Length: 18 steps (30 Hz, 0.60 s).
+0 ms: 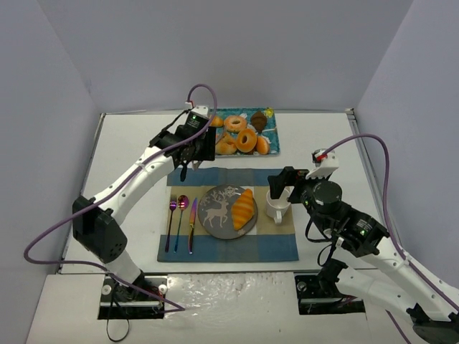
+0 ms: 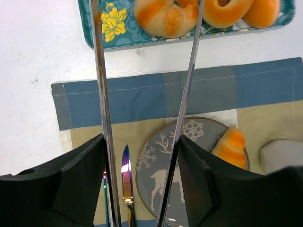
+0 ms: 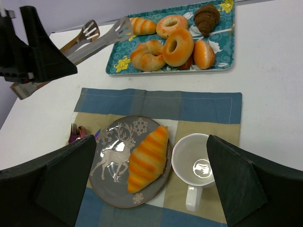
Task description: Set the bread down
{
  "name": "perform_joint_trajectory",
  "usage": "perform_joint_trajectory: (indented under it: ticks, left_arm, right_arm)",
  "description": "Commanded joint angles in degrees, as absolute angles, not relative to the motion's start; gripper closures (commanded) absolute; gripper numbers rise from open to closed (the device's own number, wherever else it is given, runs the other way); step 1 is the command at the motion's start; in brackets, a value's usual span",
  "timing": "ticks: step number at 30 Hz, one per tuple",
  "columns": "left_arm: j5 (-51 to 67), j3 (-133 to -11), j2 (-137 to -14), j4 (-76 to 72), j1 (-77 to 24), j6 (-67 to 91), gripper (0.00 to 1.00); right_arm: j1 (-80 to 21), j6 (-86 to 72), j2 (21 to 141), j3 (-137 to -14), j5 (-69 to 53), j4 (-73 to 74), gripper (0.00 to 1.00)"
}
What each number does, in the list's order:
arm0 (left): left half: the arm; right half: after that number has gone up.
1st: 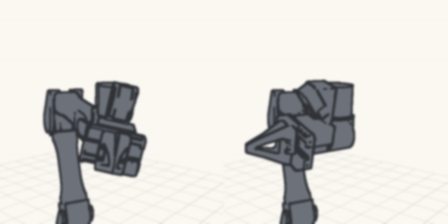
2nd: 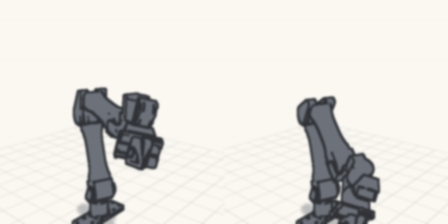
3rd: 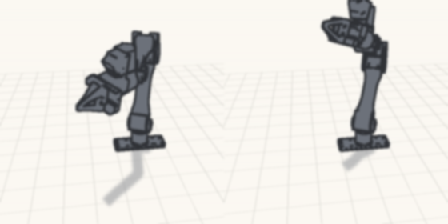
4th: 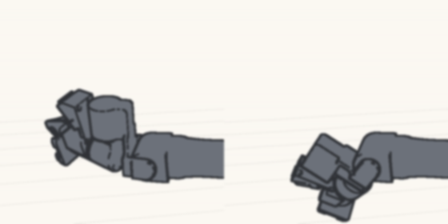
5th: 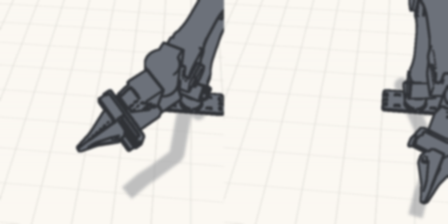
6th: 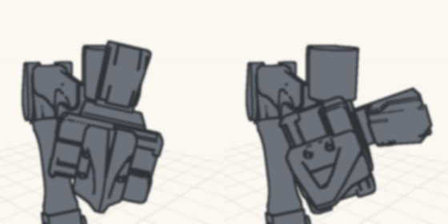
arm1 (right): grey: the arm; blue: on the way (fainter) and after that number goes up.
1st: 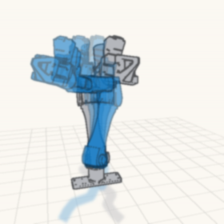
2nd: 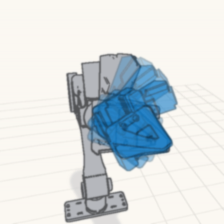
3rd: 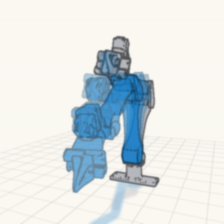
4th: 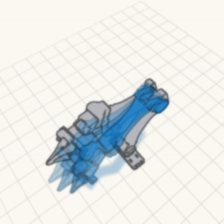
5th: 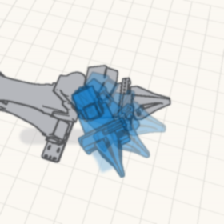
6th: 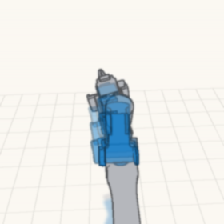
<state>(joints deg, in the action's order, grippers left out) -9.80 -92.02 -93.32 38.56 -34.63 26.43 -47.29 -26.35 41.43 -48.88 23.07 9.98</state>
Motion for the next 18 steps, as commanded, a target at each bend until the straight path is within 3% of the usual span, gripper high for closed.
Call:
perform_joint_trajectory:
  ticks: [1,18]
  left_arm:
    - [-7.0,-95.3,-95.5,34.0,-32.7,27.1,0.46]
    - [-3.0,-96.5,-105.2,30.5,-30.1,28.1,0.46]
  right_arm:
    - [-47.2,-26.1,40.7,-50.3,23.3,5.7,0.00]
    - [-47.2,-26.6,39.5,-49.5,23.1,6.3,0.00]
